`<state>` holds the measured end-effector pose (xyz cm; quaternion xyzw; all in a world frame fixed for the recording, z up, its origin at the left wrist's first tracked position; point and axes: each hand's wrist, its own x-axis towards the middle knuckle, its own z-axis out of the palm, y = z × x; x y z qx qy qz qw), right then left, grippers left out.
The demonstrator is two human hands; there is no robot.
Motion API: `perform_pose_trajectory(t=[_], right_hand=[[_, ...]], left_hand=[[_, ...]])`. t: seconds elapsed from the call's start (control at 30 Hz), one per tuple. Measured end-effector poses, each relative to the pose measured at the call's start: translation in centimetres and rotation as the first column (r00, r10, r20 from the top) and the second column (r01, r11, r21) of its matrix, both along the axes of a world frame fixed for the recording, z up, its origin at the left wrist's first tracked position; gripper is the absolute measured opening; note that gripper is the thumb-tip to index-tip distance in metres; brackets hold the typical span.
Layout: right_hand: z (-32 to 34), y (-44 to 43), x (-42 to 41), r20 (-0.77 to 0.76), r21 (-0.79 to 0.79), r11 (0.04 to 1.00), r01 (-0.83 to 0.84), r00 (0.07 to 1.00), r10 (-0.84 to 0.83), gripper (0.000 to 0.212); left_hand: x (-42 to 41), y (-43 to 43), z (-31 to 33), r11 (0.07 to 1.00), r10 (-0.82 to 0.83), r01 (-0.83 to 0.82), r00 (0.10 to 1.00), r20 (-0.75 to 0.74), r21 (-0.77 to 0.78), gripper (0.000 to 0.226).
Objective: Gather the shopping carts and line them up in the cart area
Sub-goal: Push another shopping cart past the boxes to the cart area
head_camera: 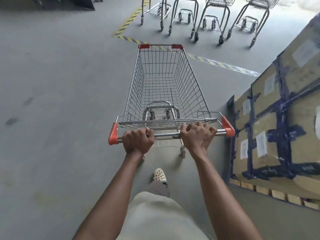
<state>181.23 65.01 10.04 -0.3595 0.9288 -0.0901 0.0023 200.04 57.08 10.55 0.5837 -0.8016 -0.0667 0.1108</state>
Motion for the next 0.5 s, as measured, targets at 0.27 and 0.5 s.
perform_pose_trajectory(t=[0.27,0.5], right_hand=[[0.1,-13.7,-6.0,-0.041,-0.015,0.988,-0.151,0.988,0.151,0.054],[0.7,-26.1,-9.1,-0.038,0.050,0.986,-0.158,0.986,0.160,0.057]], left_hand=[[-5.1,-14.0,1.7,0.997,0.018,-0.023,0.998,0.068,0.078,0.059],[-8.7,-26.4,1.5,0.998,0.018,-0.025,0.993,0.112,0.061,0.065]])
